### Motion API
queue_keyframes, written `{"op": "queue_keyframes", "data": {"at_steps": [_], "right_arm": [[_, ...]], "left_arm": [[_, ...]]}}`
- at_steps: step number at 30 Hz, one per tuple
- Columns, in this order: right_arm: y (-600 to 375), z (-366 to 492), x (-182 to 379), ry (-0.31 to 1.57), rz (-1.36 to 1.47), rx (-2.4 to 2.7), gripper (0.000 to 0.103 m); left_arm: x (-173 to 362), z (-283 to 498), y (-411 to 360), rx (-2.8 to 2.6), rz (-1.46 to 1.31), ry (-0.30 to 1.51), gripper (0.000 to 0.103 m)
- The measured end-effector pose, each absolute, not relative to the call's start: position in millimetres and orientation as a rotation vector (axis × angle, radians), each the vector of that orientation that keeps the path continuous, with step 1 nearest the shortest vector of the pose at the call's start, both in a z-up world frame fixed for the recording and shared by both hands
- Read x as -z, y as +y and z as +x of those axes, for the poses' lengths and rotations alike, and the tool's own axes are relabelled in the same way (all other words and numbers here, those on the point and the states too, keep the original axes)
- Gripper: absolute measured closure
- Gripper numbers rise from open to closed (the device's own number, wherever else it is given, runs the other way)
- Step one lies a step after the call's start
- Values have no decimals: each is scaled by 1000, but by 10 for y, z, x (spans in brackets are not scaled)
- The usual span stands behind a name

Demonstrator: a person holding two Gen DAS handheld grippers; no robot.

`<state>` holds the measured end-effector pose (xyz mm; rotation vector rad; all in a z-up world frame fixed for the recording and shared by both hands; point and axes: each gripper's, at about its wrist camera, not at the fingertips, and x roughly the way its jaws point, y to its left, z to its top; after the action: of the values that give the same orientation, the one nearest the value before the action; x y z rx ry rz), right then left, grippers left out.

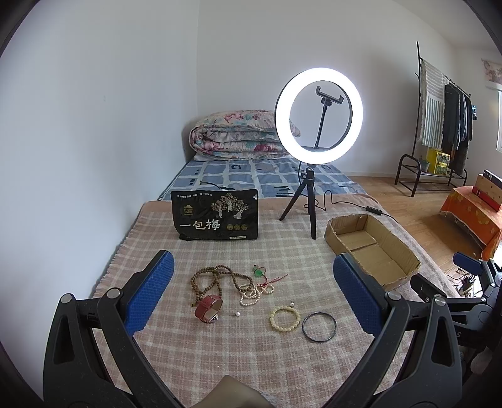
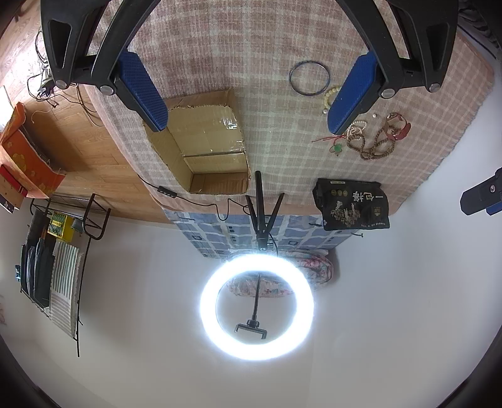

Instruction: Organize jewelry

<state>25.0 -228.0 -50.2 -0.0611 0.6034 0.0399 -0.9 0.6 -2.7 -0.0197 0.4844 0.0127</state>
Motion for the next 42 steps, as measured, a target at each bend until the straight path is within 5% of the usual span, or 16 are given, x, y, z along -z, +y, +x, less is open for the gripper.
{"op": "queue_keyframes", "data": {"at_steps": [27, 42], "right_arm": [[-2181, 560, 1068, 796, -140, -69, 0], [-1915, 772, 1643, 926, -231, -298, 0]], "left_arm": [[394, 349, 1034, -135, -135, 606, 0], [1096, 781, 1043, 45, -99, 889, 6]]}}
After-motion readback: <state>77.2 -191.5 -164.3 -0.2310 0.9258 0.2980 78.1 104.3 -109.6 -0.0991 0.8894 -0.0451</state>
